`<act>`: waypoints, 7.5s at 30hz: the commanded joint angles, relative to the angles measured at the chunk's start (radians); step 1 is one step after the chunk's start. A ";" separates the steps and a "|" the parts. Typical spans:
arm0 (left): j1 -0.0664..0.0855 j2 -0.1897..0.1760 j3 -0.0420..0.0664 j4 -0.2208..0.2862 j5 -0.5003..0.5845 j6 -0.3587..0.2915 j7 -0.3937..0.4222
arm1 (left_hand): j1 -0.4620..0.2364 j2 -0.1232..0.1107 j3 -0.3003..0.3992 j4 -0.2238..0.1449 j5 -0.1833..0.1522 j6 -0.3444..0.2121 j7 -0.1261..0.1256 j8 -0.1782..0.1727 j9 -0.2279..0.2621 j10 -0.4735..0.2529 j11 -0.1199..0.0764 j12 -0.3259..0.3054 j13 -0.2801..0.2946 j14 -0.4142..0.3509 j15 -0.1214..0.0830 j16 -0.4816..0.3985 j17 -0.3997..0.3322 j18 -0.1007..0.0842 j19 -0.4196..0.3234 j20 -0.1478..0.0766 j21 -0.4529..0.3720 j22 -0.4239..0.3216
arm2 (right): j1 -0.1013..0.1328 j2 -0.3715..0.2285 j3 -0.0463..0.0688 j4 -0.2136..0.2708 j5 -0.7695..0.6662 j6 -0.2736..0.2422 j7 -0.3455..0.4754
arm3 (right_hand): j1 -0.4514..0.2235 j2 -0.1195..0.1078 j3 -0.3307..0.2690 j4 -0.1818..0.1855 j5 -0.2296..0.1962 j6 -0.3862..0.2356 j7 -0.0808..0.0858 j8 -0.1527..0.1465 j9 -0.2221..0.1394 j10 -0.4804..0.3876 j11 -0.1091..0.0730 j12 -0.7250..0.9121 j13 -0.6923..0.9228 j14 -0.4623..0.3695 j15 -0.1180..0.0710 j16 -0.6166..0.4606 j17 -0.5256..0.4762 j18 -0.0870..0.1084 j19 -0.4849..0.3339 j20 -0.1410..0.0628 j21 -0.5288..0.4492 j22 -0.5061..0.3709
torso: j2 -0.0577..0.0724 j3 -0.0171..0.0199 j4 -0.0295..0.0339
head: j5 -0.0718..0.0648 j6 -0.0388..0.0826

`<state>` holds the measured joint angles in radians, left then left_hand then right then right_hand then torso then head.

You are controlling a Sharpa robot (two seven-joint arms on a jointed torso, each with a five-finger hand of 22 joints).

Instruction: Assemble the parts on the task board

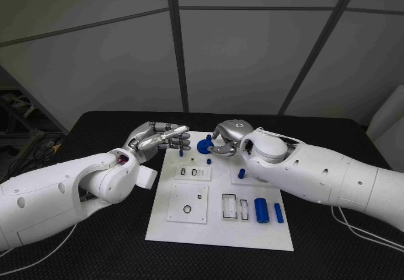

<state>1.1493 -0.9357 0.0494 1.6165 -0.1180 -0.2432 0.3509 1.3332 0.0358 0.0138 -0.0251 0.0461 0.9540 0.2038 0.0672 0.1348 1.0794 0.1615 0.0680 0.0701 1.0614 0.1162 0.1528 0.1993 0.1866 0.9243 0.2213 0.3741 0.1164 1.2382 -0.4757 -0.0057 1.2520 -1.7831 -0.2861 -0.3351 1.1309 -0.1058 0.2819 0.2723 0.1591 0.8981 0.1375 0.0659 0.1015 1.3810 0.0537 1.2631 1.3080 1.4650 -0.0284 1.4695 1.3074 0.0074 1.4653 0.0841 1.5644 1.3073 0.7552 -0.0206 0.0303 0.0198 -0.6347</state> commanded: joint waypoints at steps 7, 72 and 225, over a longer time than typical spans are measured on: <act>0.001 -0.008 0.001 0.006 -0.001 0.015 0.007 | 0.000 0.010 -0.001 -0.010 0.005 -0.004 0.004 -0.003 -0.001 -0.008 -0.001 -0.006 -0.001 0.005 0.003 -0.006 -0.001 -0.004 0.008 0.002 -0.007 -0.002 | 0.001 -0.180 0.002 0.138 0.251 -0.230 0.160 | 0.085 -0.032 0.014 -0.019 -0.017 0.037 -0.009 0.006 -0.007 0.004 -0.008 -0.006 0.010 0.057 -0.001 -0.022 0.049 -0.006 0.101 0.000 0.002 0.256 | -0.004 -0.0003 -0.0027 | -0.007 0.008; -0.005 0.008 0.000 -0.021 0.000 0.032 0.017 | -0.001 0.023 -0.004 -0.031 0.005 -0.001 0.005 -0.001 0.001 -0.005 0.001 -0.003 0.001 -0.006 0.012 -0.038 -0.004 -0.006 -0.035 0.012 -0.053 -0.032 | -0.046 -0.302 0.003 -0.089 0.639 -0.011 0.461 | 0.277 -0.048 0.038 -0.145 -0.029 0.125 -0.018 0.019 -0.014 0.000 -0.018 -0.019 0.007 0.066 -0.009 -0.004 0.092 -0.003 0.095 -0.008 -0.003 0.248 | -0.008 0.0126 -0.0261 | -0.052 0.006; 0.000 0.007 0.001 -0.053 0.010 -0.001 0.034 | 0.007 0.025 -0.003 -0.045 0.005 -0.002 0.004 0.000 0.001 -0.005 0.001 -0.003 0.001 -0.005 0.013 -0.045 -0.004 -0.006 -0.037 0.014 -0.059 -0.037 | -0.097 0.005 -0.007 0.178 0.252 0.014 -0.048 | 0.221 0.010 0.057 -0.180 0.018 0.200 -0.040 0.001 0.046 0.004 -0.038 -0.020 0.014 0.065 -0.027 -0.011 0.089 -0.004 0.097 -0.027 -0.002 0.250 | -0.031 0.0011 -0.0134 | 0.004 -0.058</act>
<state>1.1475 -0.9301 0.0491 1.5633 -0.1113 -0.2514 0.3753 1.3371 0.0502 0.0110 -0.0664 0.0461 0.9541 0.2036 0.0673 0.1348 1.0794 0.1615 0.0680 0.0705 1.0562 0.1214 0.1124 0.1963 0.1865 0.8966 0.2342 0.3200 0.0808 1.1410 -0.4700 -0.0114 1.4289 -1.5172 -0.2977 -0.3716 1.3574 -0.0971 0.3476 0.0923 0.1760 1.1044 0.0949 0.0690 0.1392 1.3915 0.0141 1.2465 1.3076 1.4686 -0.0537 1.4614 1.3074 0.0075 1.4654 0.0623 1.5676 1.3073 0.7245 -0.0190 0.0161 0.0243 -0.6924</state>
